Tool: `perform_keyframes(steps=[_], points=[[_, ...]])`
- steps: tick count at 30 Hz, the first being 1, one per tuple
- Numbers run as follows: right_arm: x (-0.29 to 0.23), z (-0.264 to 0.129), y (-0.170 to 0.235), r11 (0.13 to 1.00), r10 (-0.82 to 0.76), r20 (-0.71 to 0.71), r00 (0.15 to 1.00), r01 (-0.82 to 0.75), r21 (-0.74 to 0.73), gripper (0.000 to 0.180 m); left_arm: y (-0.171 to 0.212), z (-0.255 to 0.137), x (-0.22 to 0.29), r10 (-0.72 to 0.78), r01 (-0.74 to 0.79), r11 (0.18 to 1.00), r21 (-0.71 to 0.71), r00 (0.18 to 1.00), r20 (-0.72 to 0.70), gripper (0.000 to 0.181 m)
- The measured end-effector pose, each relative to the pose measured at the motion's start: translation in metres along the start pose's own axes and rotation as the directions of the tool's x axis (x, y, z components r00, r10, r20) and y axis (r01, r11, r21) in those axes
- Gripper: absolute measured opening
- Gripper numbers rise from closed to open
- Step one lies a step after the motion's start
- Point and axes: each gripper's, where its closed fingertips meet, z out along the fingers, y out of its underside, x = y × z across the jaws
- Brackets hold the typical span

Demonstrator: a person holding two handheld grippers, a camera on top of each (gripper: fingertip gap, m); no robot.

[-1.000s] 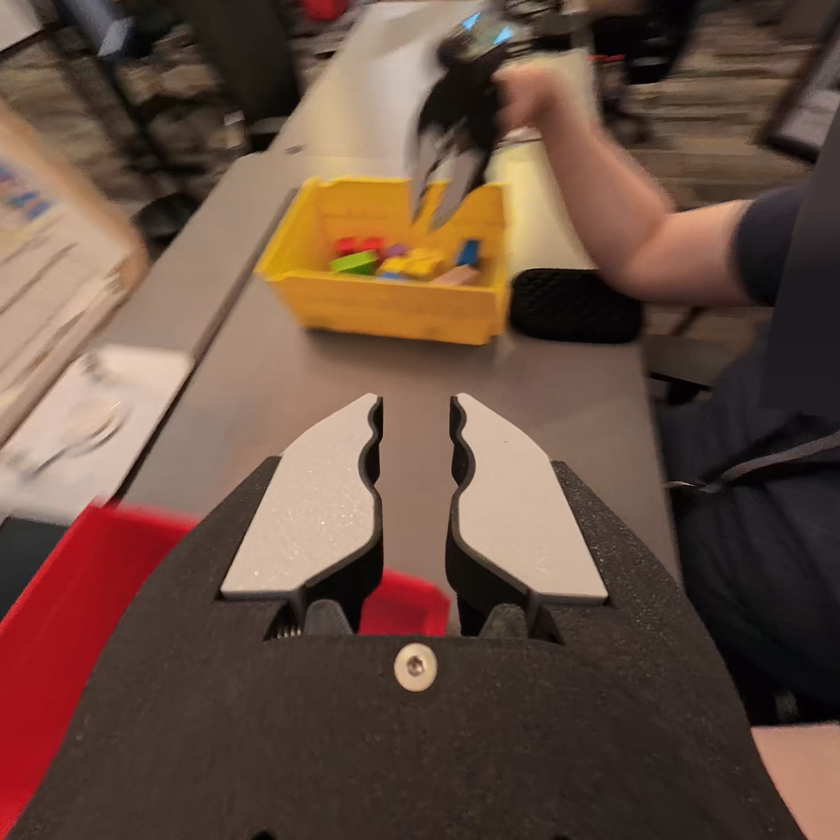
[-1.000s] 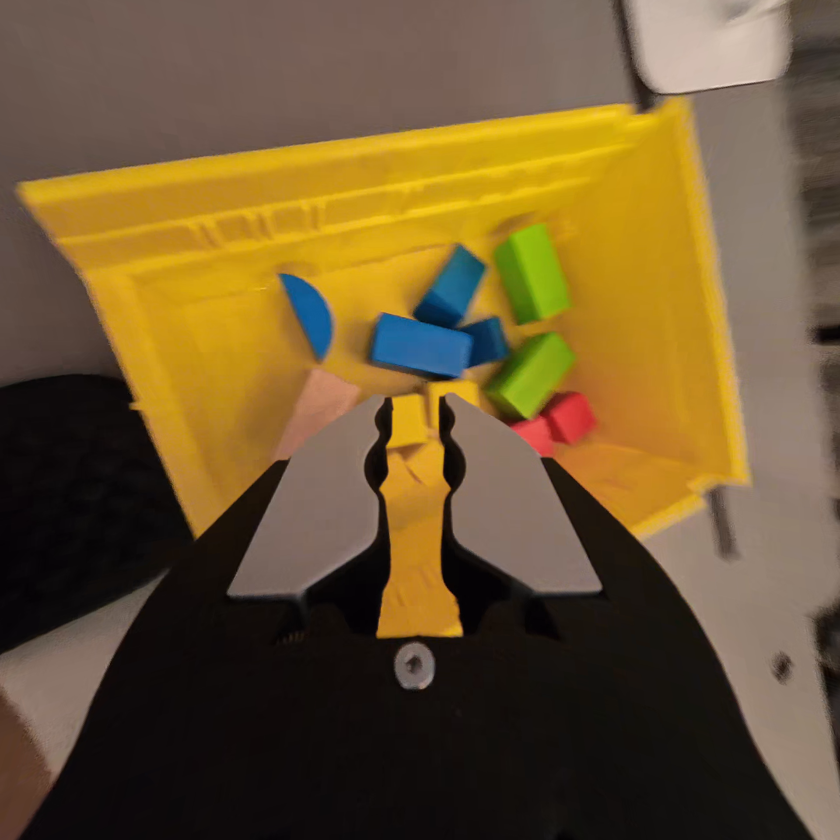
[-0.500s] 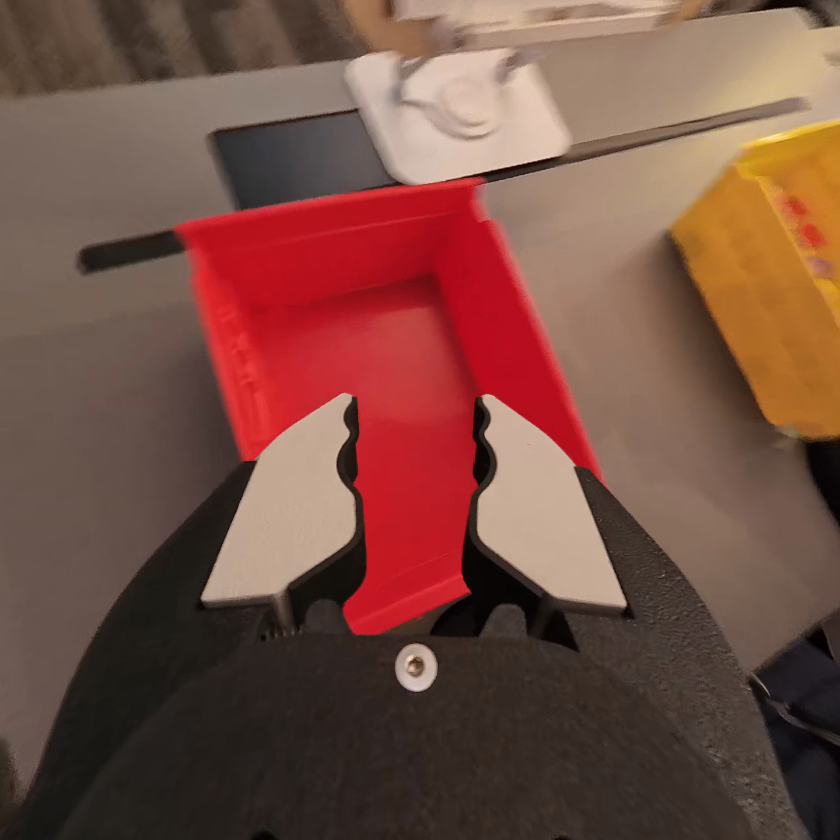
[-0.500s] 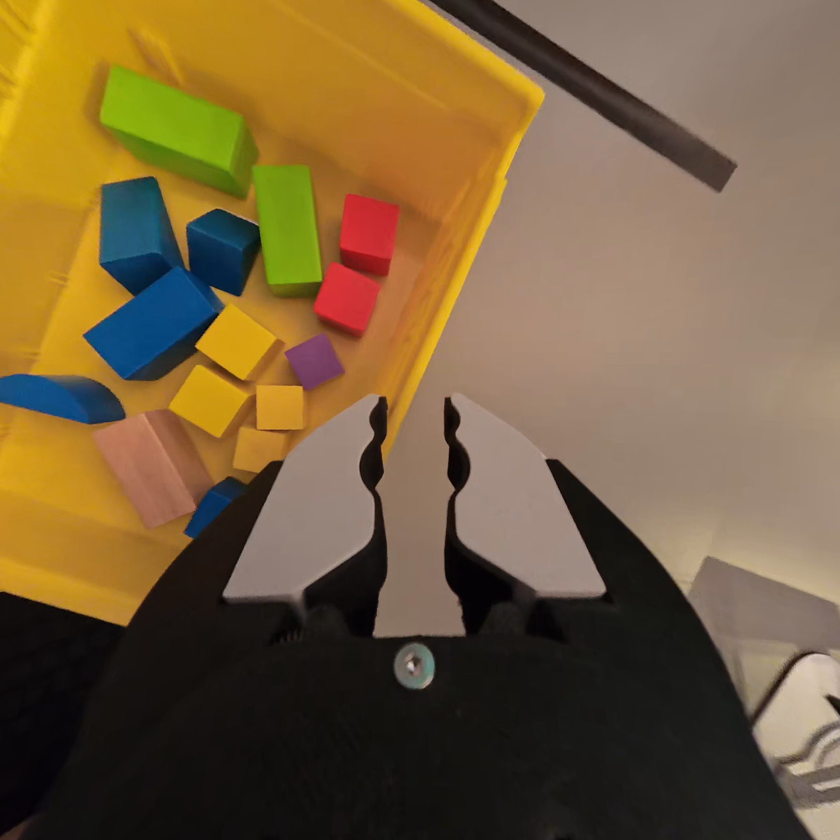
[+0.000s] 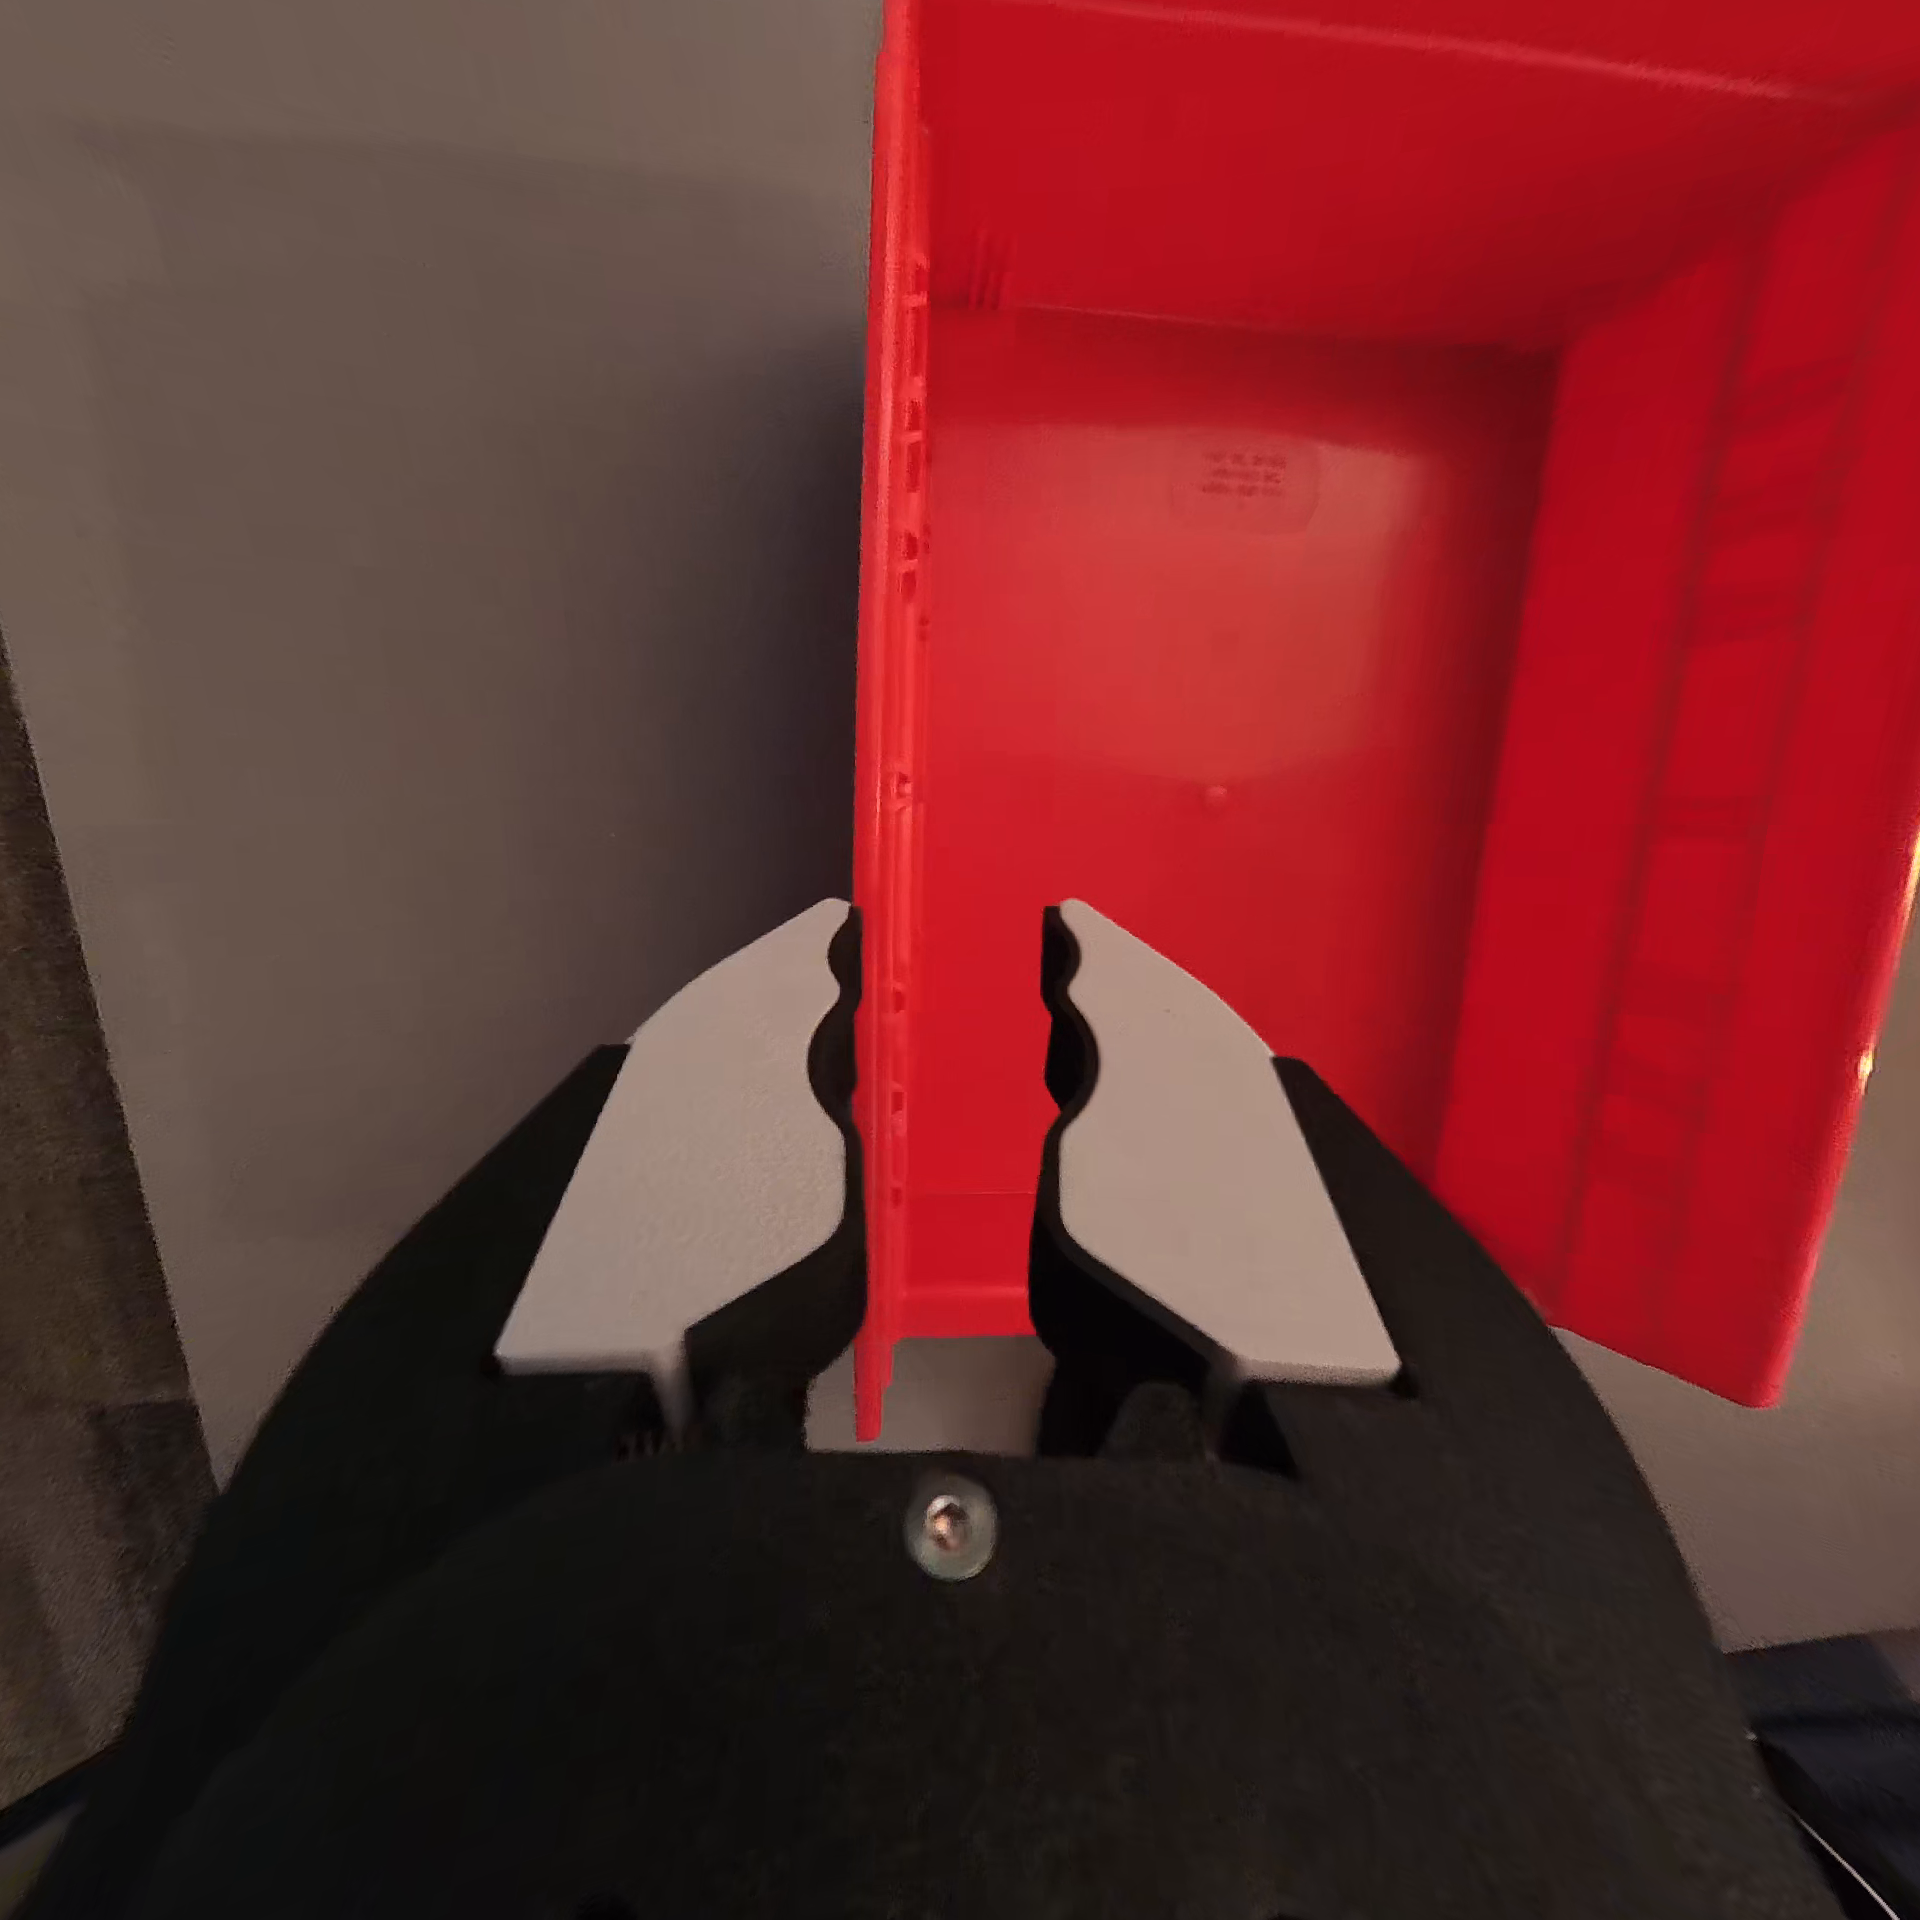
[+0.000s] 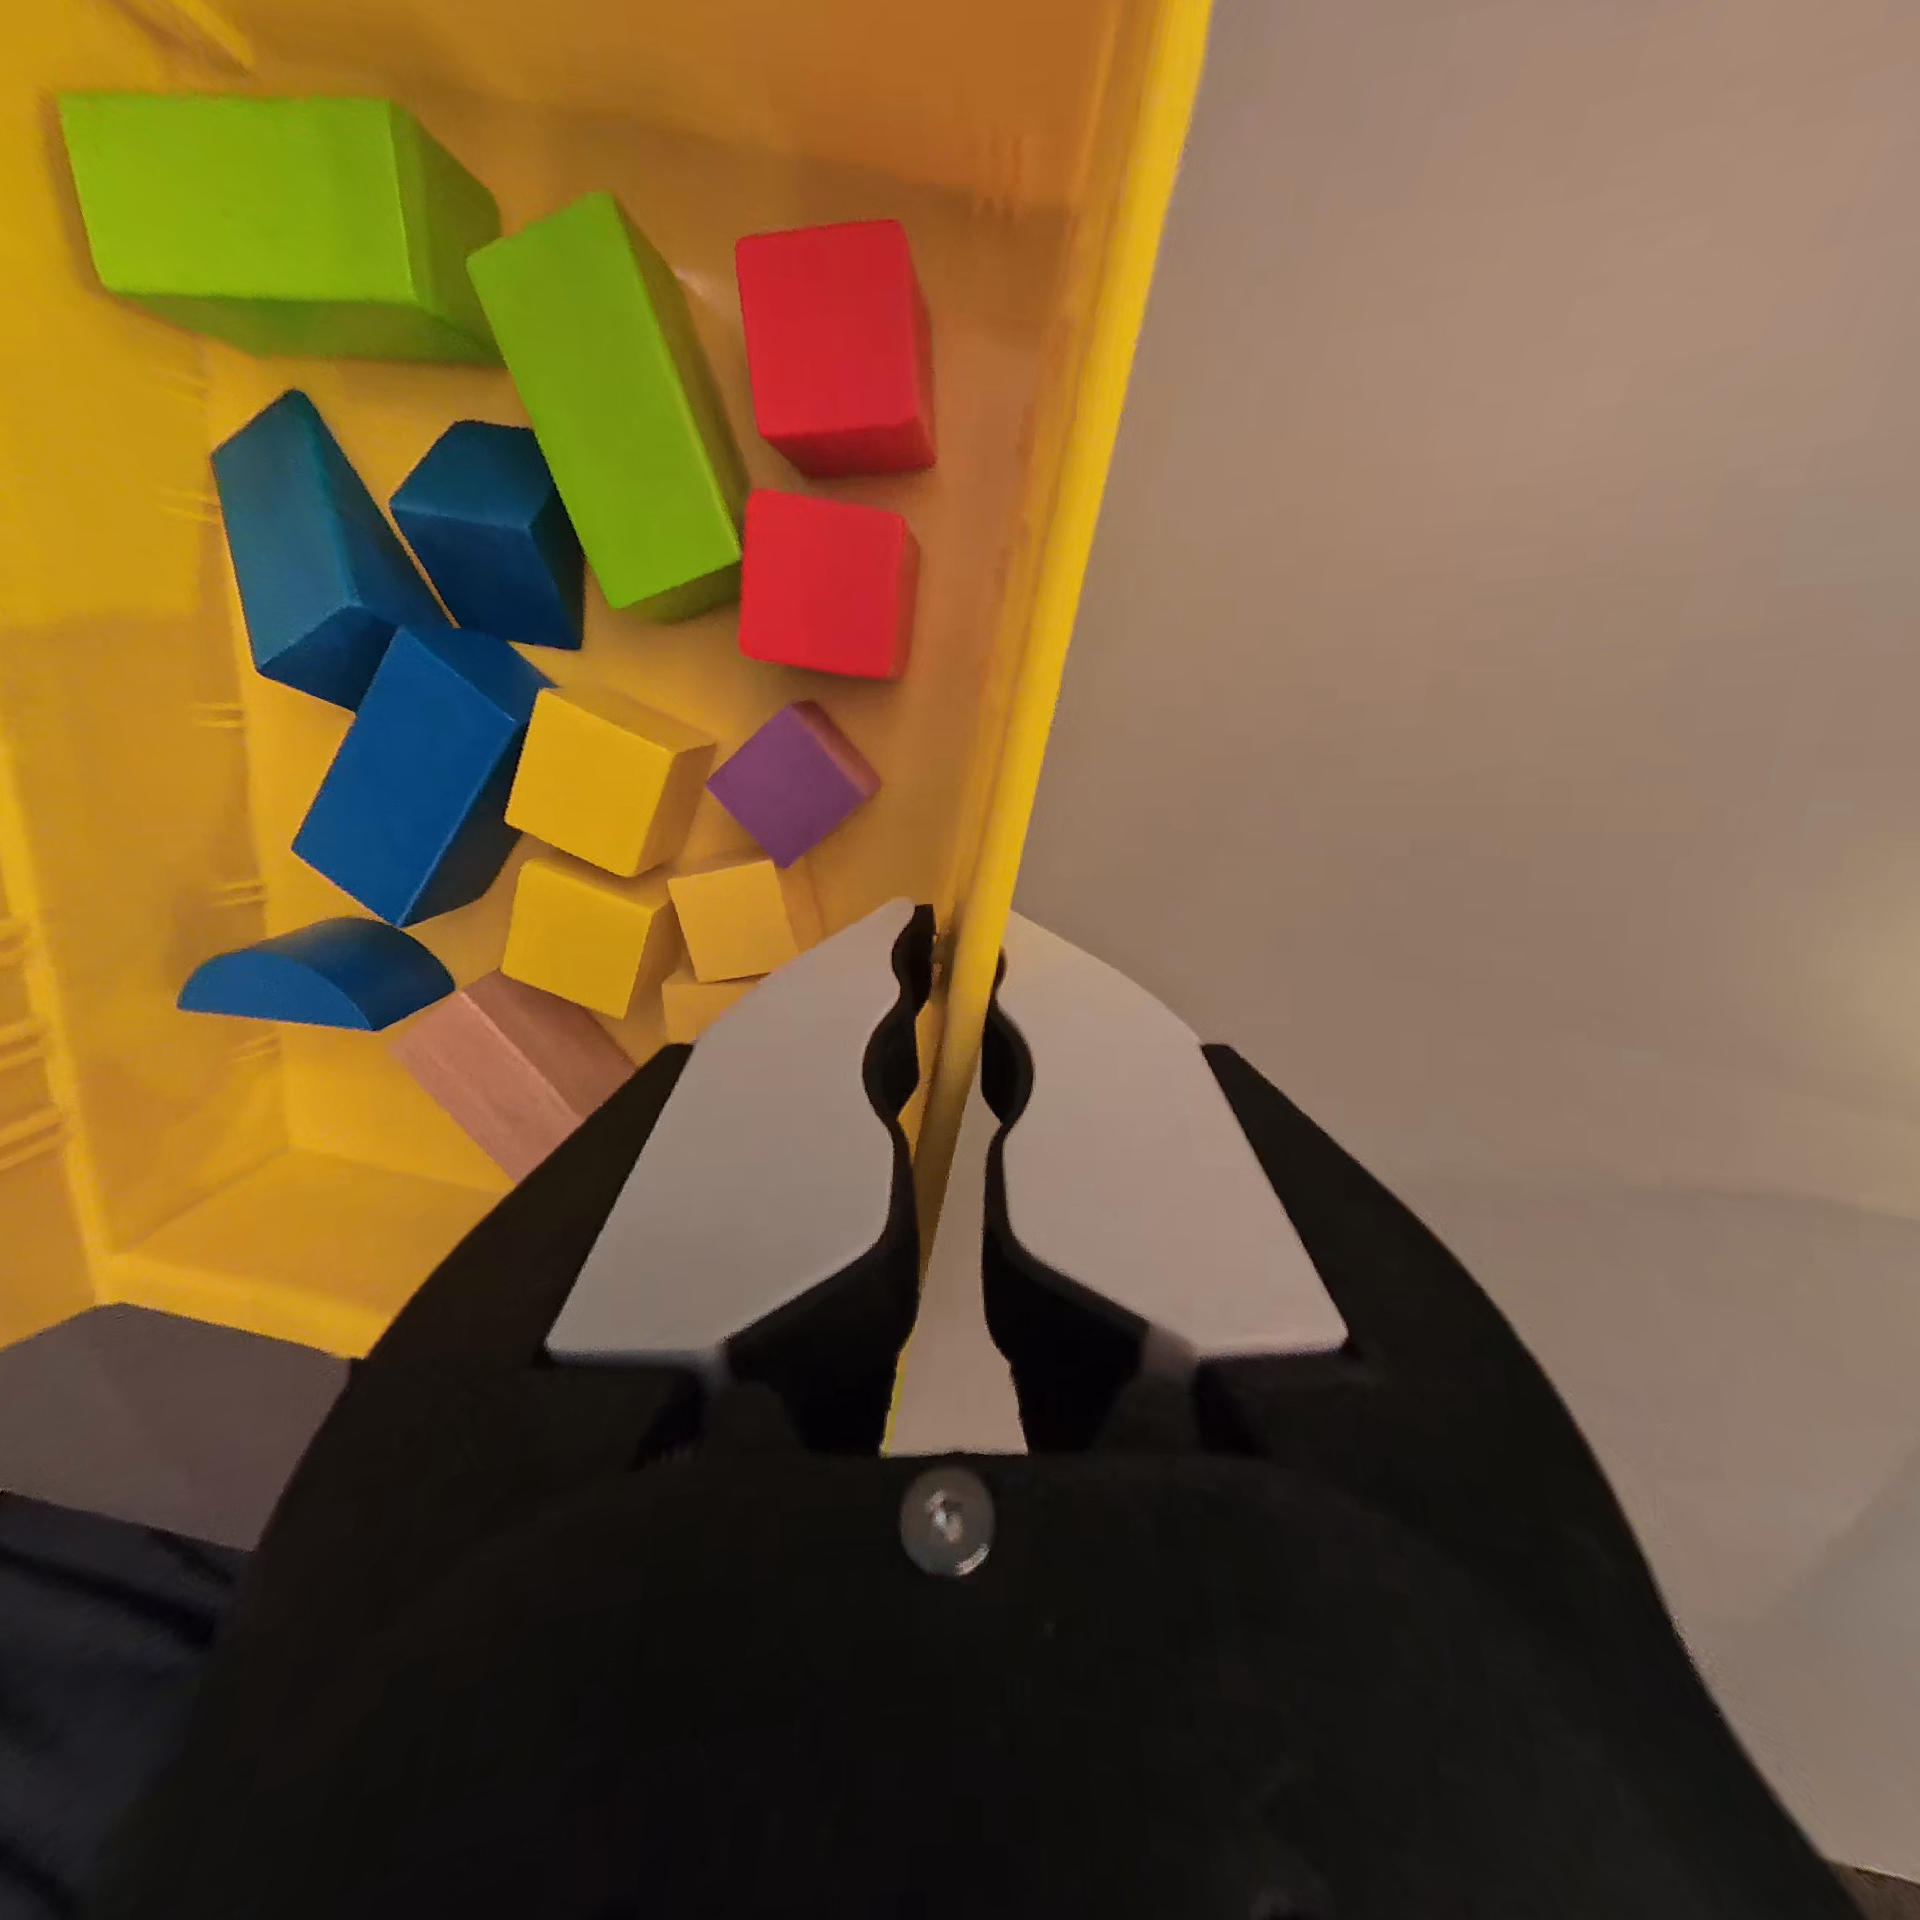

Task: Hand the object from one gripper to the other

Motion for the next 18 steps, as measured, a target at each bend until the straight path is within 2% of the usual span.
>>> perform_keyframes(steps=[3, 10, 14, 18], points=[[0.000, 0.000, 0.000, 0.999, 0.047, 0.025, 0.999, -0.047, -0.003, 0.008, 0.000, -0.001, 0.000, -0.001, 0.001, 1.000, -0.001, 1.000, -0.003, 0.035], [0.001, 0.000, 0.000, 1.000, 0.010, -0.009, 1.000, -0.010, -0.012, 0.007, -0.003, -0.006, -0.016, 0.015, -0.017, 1.000, 0.022, 0.994, 0.104, 0.040], [0.001, 0.001, 0.000, 1.000, 0.011, -0.006, 1.000, -0.012, -0.013, 0.007, 0.006, 0.011, -0.029, -0.002, 0.009, 0.999, -0.052, 0.992, 0.128, 0.041], [0.001, 0.002, 0.000, 1.000, 0.023, 0.000, 1.000, -0.023, -0.021, 0.008, 0.015, 0.027, -0.027, -0.010, 0.020, 0.992, -0.128, 0.997, 0.079, 0.028]])
